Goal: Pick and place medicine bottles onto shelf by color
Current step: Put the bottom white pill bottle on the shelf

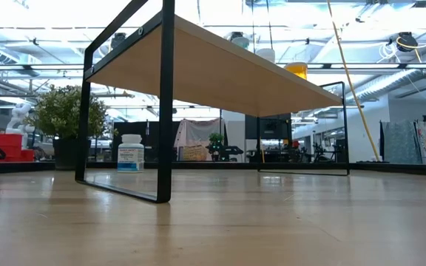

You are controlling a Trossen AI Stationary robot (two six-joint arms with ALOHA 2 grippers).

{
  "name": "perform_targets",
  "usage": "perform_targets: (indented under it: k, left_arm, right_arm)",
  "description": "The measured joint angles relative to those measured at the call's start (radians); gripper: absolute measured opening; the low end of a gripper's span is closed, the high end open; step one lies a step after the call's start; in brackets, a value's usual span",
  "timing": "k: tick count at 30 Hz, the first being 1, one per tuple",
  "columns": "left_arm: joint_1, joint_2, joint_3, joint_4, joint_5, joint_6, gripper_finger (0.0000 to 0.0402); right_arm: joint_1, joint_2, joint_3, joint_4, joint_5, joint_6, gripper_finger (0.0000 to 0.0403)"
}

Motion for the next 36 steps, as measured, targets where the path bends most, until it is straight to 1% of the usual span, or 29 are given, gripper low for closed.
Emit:
perform_targets:
  k: [6,12,14,16,20,21,24,26,27,30,32,36]
  left_arm:
    - [0.0,0.0,0.0,0.0,-0.002,0.0,0.021]
    - [-0.021,-0.01,0.0,0.034,-0.005,0.017,0.0206]
    - [-0.028,-0.011,0.0,0.043,-0.002,0.04,0.019]
    - [-0.031,-0.013,0.0,0.046,0.017,0.057,0.0165]
    - [-0.033,-0.014,0.0,0.034,0.067,0.07,0.0107]
    - [-0.036,-0.014,0.0,0.03,0.072,0.079,0.0096]
    - [-0.044,-0.027,0.0,0.001,0.079,0.12,0.0079]
    - [-0.043,-0.06,0.0,-0.037,0.099,0.11,0.0081]
    - [-0.039,-0.085,0.0,-0.069,0.131,0.094,0.0086]
    - [-0.008,-0.16,0.0,-0.187,0.276,0.028,0.0114]
    - [0.02,-0.206,0.0,-0.283,0.367,0.018,0.0136]
    - [0.086,-0.258,0.0,-0.467,0.463,-0.034,0.0171]
  right_arm:
    - [0.014,-0.03,0.0,-0.01,-0.069,-0.012,0.0317]
    - [0.039,-0.06,0.0,-0.085,-0.065,-0.03,0.0318]
    - [0.042,-0.062,0.0,-0.088,-0.059,-0.033,0.0318]
    - [0.042,-0.063,0.0,-0.094,-0.057,-0.038,0.0318]
    - [0.042,-0.066,0.0,-0.155,-0.108,-0.039,0.0318]
    - [0.042,-0.067,0.0,-0.177,-0.108,-0.033,0.0318]
    - [0.042,-0.079,0.001,-0.263,-0.104,0.0,0.0318]
    - [0.042,-0.084,0.001,-0.296,-0.103,0.035,0.0318]
    - [0.042,-0.091,0.002,-0.318,-0.103,0.046,0.0318]
    - [0.051,-0.101,0.002,-0.361,-0.102,0.071,0.0318]
    - [0.059,-0.102,0.002,-0.395,-0.101,0.072,0.0318]
    - [0.069,-0.096,0.002,-0.482,-0.1,0.059,0.0318]
